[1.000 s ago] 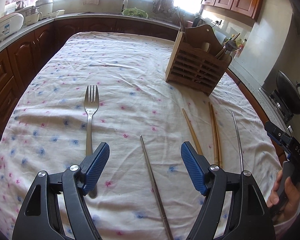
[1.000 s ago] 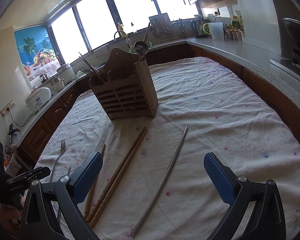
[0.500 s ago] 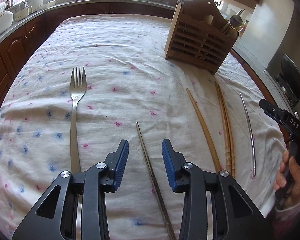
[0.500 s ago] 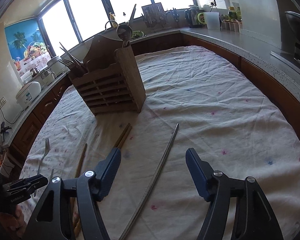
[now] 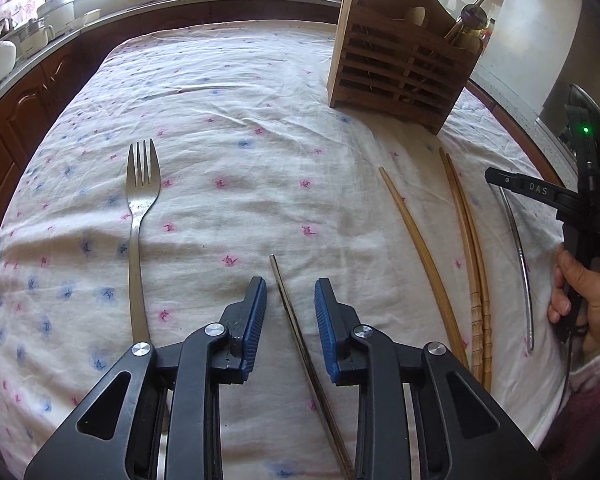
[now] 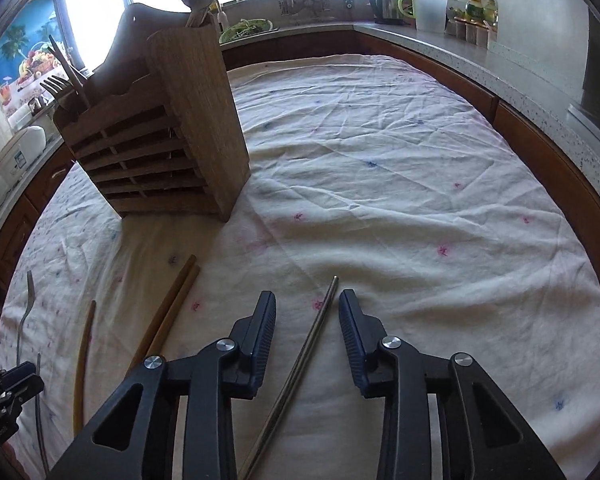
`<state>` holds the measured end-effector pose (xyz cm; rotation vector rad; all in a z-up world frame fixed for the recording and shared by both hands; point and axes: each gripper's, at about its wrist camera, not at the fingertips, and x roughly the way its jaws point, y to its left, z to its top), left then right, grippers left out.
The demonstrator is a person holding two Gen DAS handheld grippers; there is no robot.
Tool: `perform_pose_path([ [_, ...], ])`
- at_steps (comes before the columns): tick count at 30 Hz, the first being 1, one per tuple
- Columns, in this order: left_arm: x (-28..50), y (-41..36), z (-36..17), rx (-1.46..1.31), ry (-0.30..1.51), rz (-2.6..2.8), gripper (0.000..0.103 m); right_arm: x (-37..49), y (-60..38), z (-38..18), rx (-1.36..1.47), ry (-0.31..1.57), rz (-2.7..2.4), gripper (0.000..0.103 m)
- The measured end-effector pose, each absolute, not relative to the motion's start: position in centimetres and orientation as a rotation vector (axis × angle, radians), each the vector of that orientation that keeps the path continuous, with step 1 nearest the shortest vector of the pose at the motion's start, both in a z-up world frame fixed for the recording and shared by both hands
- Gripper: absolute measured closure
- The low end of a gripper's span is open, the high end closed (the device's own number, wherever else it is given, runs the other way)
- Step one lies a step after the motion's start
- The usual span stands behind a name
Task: Organize utensils
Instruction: 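Close the left tool on a metal chopstick while the right tool grasps another metal chopstick, then lift both metal chopsticks upright and carry them over the holder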
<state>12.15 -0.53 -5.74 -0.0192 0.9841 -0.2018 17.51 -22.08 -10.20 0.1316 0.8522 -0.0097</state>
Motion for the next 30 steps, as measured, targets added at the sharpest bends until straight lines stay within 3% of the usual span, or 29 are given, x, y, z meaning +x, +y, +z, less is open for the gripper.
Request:
perform_pose_path([
  [2, 12.2, -0.7, -5.8, -0.002, 0.978, -0.200, 0.095, 17.6, -21.2, -10.2, 0.081, 0.853, -0.002, 0.091],
  [5, 12.3, -0.6, -5.8, -0.006, 0.973, -0.217, 0.096, 17.4, -20.6, -10.2, 0.057, 0.849, 0.027, 0.097],
  [16, 12.0, 0.0, -4.2, -0.082, 0.948, -0.278, 0.099, 15.1, -20.0, -7.4, 0.155, 0.773, 0.139, 0.099],
  [30, 9.6, 1.2, 4.4, -0.144, 0.732, -0.340, 0.099, 10.1, -19.9, 1.4, 0.206, 0.544, 0.205, 0.099],
])
